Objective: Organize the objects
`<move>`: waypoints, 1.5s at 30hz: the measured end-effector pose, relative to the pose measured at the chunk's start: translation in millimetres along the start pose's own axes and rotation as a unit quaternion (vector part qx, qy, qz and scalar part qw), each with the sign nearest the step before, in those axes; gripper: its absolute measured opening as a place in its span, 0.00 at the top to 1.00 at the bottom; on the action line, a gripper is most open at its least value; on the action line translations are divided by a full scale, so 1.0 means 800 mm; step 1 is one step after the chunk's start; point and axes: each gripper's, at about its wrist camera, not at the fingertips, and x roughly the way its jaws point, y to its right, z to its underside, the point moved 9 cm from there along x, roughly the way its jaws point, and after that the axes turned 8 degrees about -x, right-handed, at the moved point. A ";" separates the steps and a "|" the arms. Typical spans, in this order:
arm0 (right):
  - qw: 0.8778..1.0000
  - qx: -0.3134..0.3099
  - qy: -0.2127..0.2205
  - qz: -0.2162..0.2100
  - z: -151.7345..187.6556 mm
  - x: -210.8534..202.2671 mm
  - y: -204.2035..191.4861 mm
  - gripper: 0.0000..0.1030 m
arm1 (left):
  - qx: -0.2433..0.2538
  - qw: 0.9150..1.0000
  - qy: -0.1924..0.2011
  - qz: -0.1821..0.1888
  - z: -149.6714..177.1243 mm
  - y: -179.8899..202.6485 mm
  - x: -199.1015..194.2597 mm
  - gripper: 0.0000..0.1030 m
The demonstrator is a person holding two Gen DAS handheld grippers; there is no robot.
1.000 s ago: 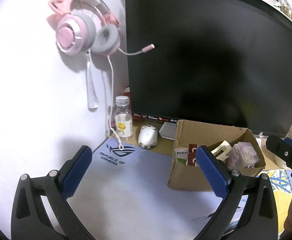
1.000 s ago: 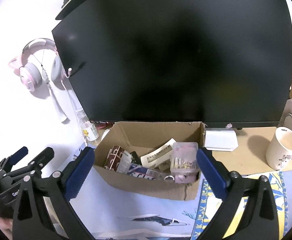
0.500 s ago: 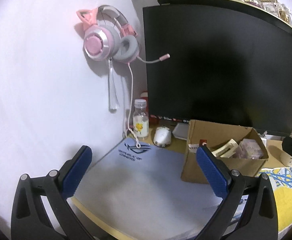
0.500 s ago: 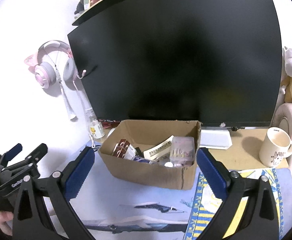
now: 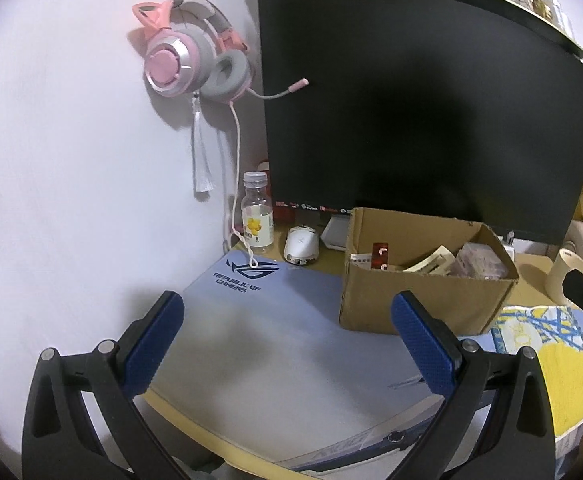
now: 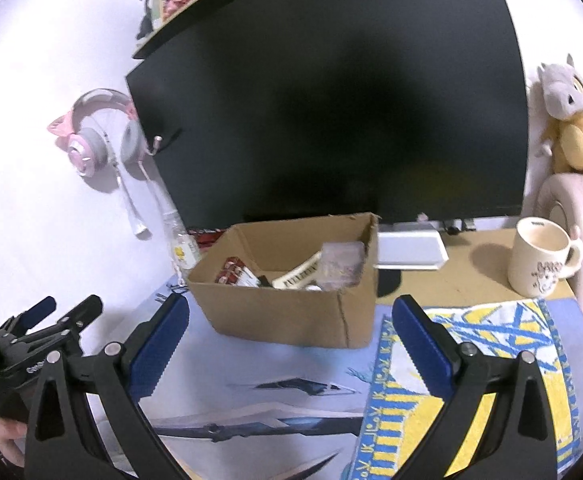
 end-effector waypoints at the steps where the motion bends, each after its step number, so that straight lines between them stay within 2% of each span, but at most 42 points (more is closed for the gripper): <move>1: 1.000 0.000 -0.002 0.004 0.002 0.001 0.003 0.00 | 0.002 1.000 0.000 -0.001 0.000 0.001 0.001 0.00; 5: 1.000 -0.005 -0.006 0.026 0.006 0.006 0.016 0.00 | 0.001 1.000 0.001 0.001 0.000 -0.001 0.005 0.00; 11: 0.999 -0.010 -0.013 0.030 0.009 0.011 0.018 0.00 | -0.002 1.000 -0.015 -0.004 0.007 -0.006 0.022 0.00; 20: 0.999 -0.013 -0.022 0.042 0.015 0.019 0.023 0.00 | 0.026 0.999 -0.021 -0.014 0.014 0.002 0.030 0.00; 45: 0.999 -0.020 -0.018 0.043 0.011 0.014 0.020 0.00 | 0.032 0.999 -0.019 -0.007 0.013 0.008 0.023 0.00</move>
